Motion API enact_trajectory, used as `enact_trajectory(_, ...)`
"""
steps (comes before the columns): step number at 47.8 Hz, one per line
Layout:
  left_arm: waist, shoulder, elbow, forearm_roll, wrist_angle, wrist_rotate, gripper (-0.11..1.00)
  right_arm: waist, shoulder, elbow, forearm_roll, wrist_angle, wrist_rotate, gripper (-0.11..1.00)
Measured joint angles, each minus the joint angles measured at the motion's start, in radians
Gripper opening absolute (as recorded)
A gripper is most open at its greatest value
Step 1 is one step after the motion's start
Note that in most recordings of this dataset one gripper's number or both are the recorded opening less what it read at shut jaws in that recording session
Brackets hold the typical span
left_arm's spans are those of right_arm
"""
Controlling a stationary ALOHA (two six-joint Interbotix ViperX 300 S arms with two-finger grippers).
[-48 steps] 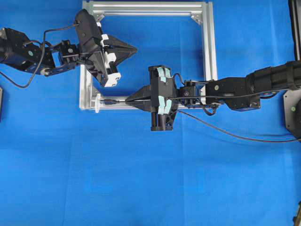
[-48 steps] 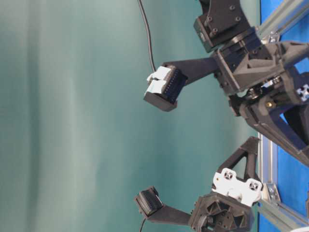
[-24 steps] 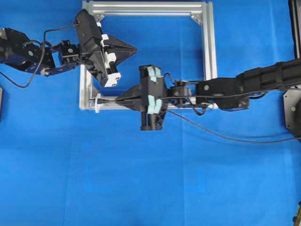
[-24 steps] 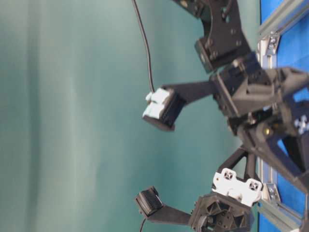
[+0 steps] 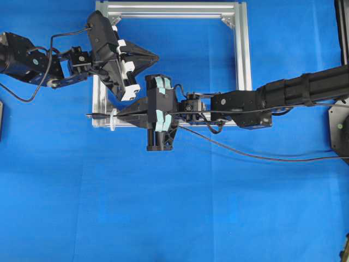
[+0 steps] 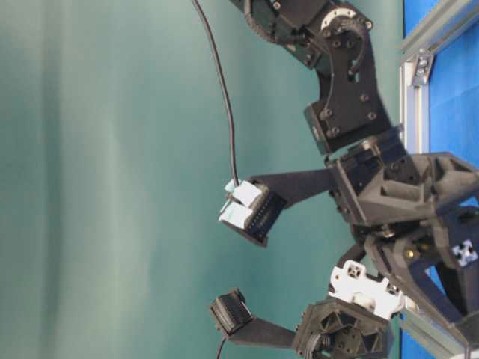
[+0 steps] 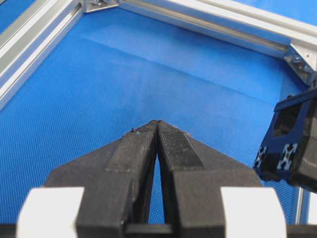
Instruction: Insert the wire through the string loop located on the left side.
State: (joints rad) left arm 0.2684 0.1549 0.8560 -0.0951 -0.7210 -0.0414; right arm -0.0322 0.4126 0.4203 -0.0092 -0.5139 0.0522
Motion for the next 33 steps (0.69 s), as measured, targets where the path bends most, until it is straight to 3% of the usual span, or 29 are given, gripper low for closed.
enact_trajectory(22,-0.002,-0.003,0.003,0.000,0.000,0.000,0.00,0.000,0.003,-0.006,0.000,0.000,-0.002,0.00)
enact_trajectory(33,0.000,-0.077,0.083,0.000,-0.002,0.000,0.00,0.000,0.003,-0.006,0.000,0.000,-0.002,0.00)
